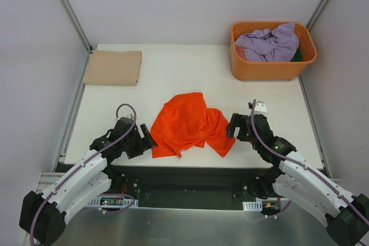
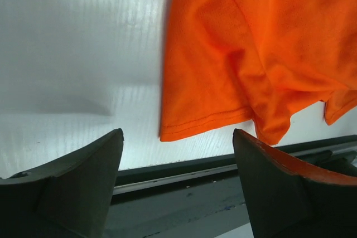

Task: Fold and stack the t-shirts
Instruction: Flatten out the tshirt

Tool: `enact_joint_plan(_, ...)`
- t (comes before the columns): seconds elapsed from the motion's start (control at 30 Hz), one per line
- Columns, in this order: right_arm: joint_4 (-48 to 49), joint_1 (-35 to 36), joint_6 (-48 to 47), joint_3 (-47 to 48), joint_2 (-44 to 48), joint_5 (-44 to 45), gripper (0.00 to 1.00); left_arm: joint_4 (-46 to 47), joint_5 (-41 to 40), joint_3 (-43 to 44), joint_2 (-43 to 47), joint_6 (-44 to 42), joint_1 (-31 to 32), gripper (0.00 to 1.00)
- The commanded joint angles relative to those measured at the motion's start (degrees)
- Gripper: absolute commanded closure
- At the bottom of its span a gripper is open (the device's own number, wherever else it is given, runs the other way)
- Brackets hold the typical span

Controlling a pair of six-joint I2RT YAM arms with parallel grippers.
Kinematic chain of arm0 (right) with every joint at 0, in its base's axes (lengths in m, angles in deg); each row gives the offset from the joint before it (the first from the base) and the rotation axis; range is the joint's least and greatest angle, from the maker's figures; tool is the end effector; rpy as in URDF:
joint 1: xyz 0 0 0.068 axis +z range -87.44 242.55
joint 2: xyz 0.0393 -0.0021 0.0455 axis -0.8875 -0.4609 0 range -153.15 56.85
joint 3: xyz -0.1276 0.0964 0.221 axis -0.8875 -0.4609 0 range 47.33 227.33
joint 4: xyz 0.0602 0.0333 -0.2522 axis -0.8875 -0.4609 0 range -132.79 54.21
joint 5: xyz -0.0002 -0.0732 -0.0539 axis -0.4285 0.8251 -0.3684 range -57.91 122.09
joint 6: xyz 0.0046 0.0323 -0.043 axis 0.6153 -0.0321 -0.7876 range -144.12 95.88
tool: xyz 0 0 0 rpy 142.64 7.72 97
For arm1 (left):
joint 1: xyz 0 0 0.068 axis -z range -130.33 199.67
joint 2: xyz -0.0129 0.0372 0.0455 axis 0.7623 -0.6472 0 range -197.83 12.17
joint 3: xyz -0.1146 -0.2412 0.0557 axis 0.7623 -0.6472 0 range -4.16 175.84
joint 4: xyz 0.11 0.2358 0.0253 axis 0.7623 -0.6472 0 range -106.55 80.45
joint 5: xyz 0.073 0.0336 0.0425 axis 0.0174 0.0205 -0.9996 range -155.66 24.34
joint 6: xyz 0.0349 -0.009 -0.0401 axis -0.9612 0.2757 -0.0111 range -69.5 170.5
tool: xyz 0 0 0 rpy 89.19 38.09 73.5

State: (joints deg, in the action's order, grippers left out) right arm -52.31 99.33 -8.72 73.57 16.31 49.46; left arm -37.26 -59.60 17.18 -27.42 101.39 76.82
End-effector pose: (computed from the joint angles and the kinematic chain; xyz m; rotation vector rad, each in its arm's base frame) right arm 0.1380 0.0898 0.2273 -0.2087 2.0798 0.2343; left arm 0.1265 -0.0691 0.1835 -0.4631 2.4651 -0.7417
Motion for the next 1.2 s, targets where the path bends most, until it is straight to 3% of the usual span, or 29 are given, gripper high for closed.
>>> enact_joint_plan(0.0, -0.8, 0.1, 1.7, 0.0, -1.6, 0.7, 0.04, 3.4, 2.8, 0.5, -4.0, 1.2, 2.5, 0.24)
enact_joint_plan(0.33, -1.9, 0.1, 2.9, 0.0, -4.1, 0.2, 0.04, 3.5, -5.6, 7.2, -21.9, 3.2, 11.6, 0.42)
enact_joint_plan(0.5, -4.2, 0.1, 2.3, 0.4, -4.2, 0.7, 0.04, 3.5, -7.5, 10.6, -28.2, 3.8, 14.1, 0.64)
enact_joint_plan(0.57, -5.5, 0.1, 2.4, 0.7, -3.9, 1.5, 0.04, 3.6, -8.0, 11.2, -29.4, 4.0, 15.1, 0.67)
enact_joint_plan(0.73, -6.2, 0.1, 2.2, 0.5, -2.8, -0.5, 0.04, 3.6, -9.2, 12.5, -31.0, 3.6, 15.9, 1.0)
enact_joint_plan(0.83, -7.2, 0.1, 2.4, 0.7, -2.7, -3.7, 0.02, 3.5, -10.6, 12.4, -30.2, 3.6, 15.9, 1.0)
enact_joint_plan(0.97, -5.3, 1.5, 2.6, 1.2, -4.3, -10.3, 0.15, 3.6, -12.7, 12.1, -27.6, 3.2, 15.9, 1.0)
enact_joint_plan(1.17, -9.4, 10.5, 3.8, 6.0, -14.6, -4.3, 0.2, 3.6, -14.3, 10.9, -24.4, 3.2, 15.9, 1.0)
